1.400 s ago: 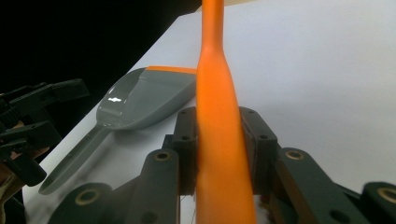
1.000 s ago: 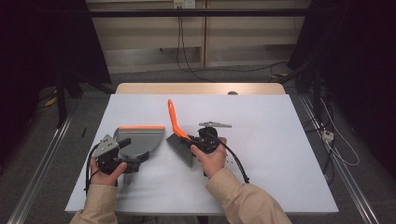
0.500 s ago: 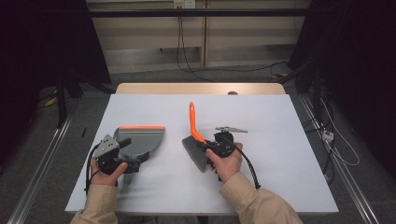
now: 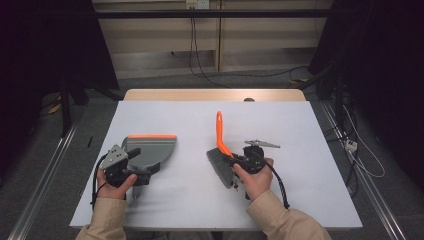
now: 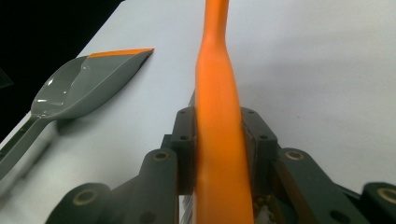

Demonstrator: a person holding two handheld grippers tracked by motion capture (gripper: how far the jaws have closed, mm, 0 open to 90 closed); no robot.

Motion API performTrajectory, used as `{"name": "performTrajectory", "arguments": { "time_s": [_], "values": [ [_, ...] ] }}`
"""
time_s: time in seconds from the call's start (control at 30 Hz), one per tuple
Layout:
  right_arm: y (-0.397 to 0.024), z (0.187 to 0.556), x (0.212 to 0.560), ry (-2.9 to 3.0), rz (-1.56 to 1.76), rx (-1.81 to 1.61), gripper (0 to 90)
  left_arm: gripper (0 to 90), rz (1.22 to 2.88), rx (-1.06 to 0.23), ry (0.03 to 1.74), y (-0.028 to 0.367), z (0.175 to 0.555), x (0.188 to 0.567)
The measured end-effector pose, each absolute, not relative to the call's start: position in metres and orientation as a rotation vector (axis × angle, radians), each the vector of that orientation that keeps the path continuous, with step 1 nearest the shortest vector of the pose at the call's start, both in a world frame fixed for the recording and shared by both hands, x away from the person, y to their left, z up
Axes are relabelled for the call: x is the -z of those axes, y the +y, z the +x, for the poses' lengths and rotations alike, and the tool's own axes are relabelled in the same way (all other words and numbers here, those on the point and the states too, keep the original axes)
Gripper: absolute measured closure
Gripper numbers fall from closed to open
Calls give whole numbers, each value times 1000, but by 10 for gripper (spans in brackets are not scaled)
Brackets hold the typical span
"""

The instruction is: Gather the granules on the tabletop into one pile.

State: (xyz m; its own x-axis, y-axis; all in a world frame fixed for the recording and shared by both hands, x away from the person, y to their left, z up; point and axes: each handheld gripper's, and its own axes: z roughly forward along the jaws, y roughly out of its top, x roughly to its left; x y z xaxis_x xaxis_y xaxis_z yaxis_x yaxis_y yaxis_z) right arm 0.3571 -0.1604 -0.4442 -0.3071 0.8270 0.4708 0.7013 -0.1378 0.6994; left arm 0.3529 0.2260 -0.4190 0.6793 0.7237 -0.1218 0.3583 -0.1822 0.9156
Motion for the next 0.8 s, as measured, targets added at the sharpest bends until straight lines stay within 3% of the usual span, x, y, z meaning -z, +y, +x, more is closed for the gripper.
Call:
{"name": "performTrajectory", "arguments": {
  "time_s": [0.37,0.8],
  "values": [
    [-164,360,438,1940,1785,-1523,714,55,1789,-411,866,225,353,419],
    [-185,382,405,1943,1608,-1566,713,55,1790,-408,866,226,354,419]
  ]
}}
